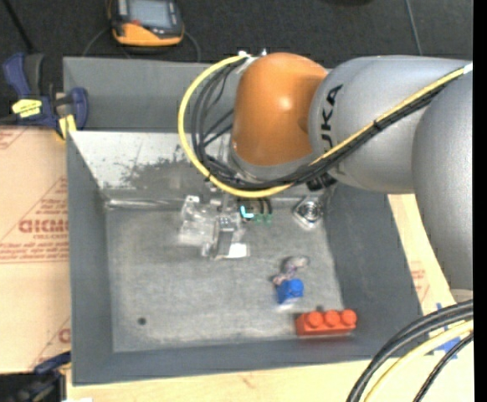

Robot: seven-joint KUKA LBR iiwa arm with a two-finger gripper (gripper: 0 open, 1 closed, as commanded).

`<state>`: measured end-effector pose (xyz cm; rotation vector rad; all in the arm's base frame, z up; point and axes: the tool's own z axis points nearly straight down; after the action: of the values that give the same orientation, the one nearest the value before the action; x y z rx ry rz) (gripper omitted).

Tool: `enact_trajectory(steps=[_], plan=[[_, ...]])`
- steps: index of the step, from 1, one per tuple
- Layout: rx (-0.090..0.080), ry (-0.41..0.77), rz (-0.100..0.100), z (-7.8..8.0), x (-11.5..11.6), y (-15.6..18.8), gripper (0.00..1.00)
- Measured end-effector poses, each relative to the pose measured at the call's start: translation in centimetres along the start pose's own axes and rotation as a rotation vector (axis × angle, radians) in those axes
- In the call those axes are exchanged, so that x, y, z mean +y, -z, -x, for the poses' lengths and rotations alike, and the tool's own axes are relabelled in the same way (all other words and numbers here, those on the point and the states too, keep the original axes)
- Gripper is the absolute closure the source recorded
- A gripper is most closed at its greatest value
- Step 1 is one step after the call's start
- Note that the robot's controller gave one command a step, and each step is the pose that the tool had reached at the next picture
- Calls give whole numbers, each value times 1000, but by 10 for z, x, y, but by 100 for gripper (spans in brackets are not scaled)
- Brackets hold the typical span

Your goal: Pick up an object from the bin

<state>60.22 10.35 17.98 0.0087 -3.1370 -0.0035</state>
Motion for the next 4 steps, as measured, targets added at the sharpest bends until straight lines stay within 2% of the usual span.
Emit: enact_trajectory(steps=[1,2,3,4], plan=[[-27,251,-2,22,-53,-92,0],[-23,200,-2,55,-29,-102,0],[-24,198,0,55,-29,-100,100],[-13,223,-6,44,-37,-6,100]])
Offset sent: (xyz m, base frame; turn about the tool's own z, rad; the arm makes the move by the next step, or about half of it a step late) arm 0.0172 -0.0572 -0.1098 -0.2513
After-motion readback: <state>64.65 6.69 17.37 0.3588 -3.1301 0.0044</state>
